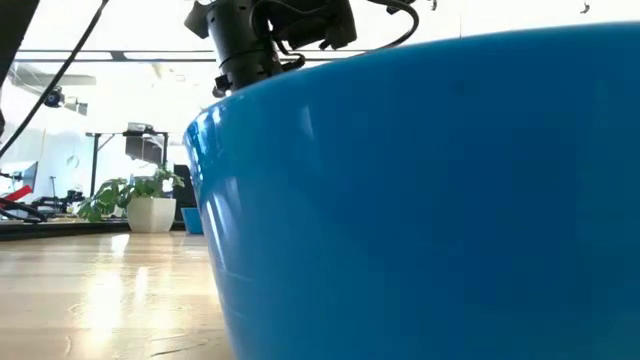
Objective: Pick & Place Mini bowls
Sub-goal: Stack the bottom purple bowl on the purple bowl on the shelf
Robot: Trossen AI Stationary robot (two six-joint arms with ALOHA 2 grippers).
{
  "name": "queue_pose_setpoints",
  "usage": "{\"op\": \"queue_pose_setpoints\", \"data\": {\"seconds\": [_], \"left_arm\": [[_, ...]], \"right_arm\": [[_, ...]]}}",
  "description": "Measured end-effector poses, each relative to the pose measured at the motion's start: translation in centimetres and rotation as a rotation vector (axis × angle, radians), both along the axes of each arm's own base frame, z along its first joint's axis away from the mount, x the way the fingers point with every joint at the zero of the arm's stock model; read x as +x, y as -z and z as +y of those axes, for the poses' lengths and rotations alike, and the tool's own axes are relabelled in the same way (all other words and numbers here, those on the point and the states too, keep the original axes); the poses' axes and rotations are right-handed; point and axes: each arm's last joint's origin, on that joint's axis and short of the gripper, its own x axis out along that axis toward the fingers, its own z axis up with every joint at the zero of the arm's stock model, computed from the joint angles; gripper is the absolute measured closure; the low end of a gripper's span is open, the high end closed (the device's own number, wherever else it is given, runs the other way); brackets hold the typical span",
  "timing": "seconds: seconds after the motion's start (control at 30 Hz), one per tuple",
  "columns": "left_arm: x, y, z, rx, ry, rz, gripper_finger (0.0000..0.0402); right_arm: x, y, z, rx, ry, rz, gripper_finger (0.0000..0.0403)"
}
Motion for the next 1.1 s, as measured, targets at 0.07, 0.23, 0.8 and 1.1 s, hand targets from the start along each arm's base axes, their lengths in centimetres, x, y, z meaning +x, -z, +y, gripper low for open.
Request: {"op": "queue_pose_setpoints", "data": {"seconds": [0.07,0.23,0.8,1.1], "left_arm": [[0.0,0.0,0.0,-0.002,0.0,0.0,0.0398],[0.1,0.0,0.0,-0.008,0.005,-0.011,0.0359],[-2.2,-6.6,0.5,0.025,-0.027,-0.18,0.0328],[-6.9,-12.5,1.4,0.087,-0.1,-0.351,0.0328]], "right_arm": [[0.0,0.0,0.0,0.0,0.0,0.0,0.0335],[0.0,0.0,0.0,0.0,0.0,0.0,0.0335],[0.0,0.0,0.0,-0.001,0.001,0.001,0.0335],[0.1,0.7,0.0,0.007,0.011,0.011,0.0335]]}}
